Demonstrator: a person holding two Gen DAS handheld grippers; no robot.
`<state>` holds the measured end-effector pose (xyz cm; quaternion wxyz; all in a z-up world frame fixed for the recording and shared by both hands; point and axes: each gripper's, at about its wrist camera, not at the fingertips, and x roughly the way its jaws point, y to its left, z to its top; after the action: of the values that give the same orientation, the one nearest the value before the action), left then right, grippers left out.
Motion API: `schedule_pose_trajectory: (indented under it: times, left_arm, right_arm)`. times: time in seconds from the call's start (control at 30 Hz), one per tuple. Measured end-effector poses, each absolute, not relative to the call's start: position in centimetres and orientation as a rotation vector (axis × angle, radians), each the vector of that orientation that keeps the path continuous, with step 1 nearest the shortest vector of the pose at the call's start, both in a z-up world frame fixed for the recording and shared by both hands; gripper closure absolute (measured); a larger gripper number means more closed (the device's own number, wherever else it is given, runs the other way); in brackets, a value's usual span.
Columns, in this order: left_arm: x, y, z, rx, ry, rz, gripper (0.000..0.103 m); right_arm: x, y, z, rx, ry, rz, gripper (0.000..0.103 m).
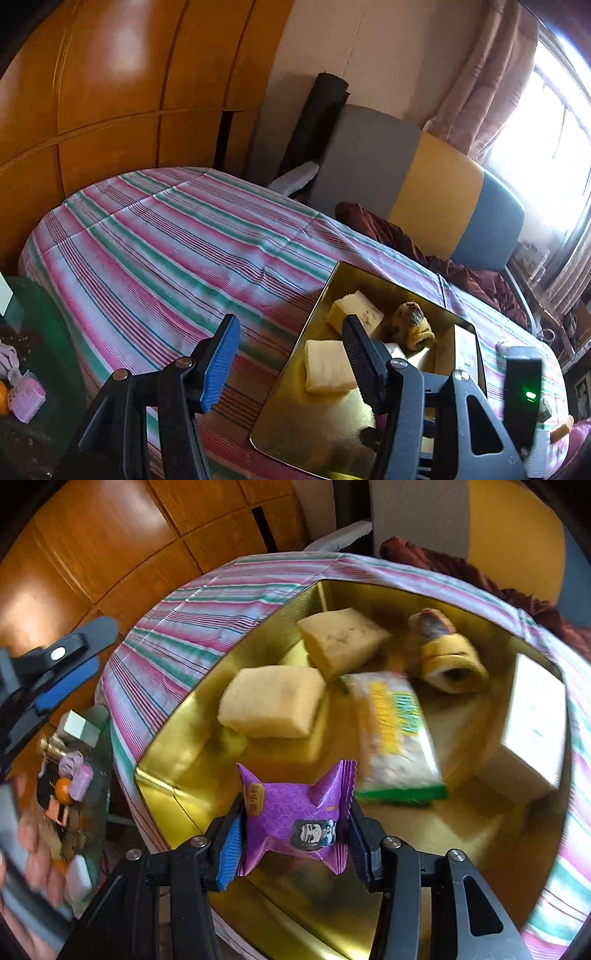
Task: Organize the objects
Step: 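Lower the purple packet into the gold tray and open the right gripper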
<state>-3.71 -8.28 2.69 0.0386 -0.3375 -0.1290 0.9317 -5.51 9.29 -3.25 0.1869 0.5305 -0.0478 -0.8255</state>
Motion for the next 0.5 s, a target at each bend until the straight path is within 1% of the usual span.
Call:
schedule_pose_trajectory:
  times: [0.07,0.1,0.37,0.4,0.43,0.5]
  left_arm:
    - [-3.7,-8.4,2.6,-1.039,-0.404,2.856,0.045]
    - [-3.8,-8.4,2.6,-1.047,-0.407,2.851,0.045]
    - [-3.7,-7.9,2.0,-1.067,-0.430,2.829,0.045]
    - [-3.8,-7.9,1.9,-1.073,-0.444,2.821,0.045]
    - [-3.7,-7.8,1.9,-1.071,-0.448,2.824,0.045]
    - [-3.6,-7.8,2.0,-1.063,-0.441,2.832,0.045]
  right_arm:
    - [-6.2,8.7,-3.5,1.490,-0.191,-2.300,0.047]
    - [-6.4,8.5,-3.5,1.484,-0.219,-2.289,0.046]
    - [-5.2,10.5,-2.2,1.421,-0.289,-2.350,0.044]
    - [-5.1,10.8,-2.1,1.422,-0.290,-2.350,0.043]
    - [-5.3,10.6,-2.0,1.429,-0.283,-2.351,0.041]
    - [-5.5,10.2,-1.9,1.424,-0.271,-2.335,0.041]
